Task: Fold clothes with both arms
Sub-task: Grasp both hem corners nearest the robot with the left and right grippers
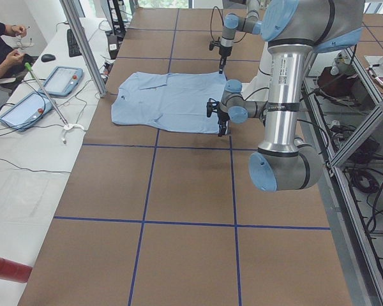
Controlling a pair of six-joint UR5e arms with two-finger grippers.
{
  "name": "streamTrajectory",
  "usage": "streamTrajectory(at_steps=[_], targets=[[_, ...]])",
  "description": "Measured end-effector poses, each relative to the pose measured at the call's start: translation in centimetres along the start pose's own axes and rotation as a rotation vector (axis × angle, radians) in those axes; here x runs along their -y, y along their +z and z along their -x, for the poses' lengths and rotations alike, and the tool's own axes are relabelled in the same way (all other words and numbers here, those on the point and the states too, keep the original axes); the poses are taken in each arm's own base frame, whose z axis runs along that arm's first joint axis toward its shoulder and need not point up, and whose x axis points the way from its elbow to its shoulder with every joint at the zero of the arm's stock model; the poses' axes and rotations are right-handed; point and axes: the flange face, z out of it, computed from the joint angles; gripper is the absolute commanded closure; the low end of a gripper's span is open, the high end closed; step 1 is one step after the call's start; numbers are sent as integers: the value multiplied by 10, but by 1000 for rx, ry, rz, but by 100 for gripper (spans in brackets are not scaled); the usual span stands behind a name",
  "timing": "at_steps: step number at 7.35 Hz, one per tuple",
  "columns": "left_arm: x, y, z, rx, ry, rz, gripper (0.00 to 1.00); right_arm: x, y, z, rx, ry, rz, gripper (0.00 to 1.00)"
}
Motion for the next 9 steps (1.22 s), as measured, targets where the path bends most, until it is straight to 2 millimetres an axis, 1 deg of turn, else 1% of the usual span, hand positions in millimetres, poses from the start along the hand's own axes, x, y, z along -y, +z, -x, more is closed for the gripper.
streamTrajectory(at_steps=[1,2,3,4,7,9], targets=[[-5,1,-2,-1,3,8,14,0,0,0,0,0,0,100],[-10,2,-3,-1,1,15,22,1,0,0,1,1,0,100],[-14,4,-3,1,0,21,35,1,-1,1,2,1,1,100],[-15,5,-3,3,-1,23,44,1,-1,1,2,1,2,100],[-16,3,-3,2,-1,25,57,4,-2,1,3,4,-1,100],[-16,-1,-4,6,-1,25,58,6,-3,1,3,4,-3,100]])
